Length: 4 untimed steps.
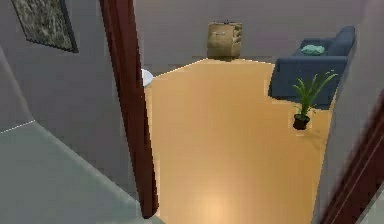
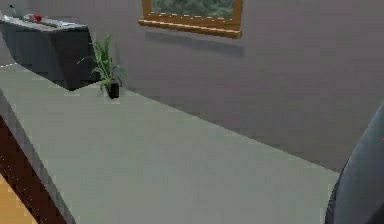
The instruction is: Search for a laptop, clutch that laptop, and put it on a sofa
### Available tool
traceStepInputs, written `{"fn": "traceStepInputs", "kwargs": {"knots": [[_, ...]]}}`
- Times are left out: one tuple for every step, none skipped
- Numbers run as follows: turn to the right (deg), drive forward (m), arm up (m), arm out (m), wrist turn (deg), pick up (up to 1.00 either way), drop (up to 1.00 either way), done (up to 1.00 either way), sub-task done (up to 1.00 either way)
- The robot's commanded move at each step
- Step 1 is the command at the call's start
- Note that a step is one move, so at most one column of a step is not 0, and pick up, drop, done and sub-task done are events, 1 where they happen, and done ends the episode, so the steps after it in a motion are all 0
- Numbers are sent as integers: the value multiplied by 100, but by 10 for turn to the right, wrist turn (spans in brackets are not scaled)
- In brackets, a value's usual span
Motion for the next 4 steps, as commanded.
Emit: {"fn": "traceStepInputs", "kwargs": {"knots": [[0,35,0,0,0,0,0,0,0],[90,0,0,0,0,0,0,0,0],[0,10,0,0,0,0,0,0,0],[-60,0,0,0,0,0,0,0,0]]}}
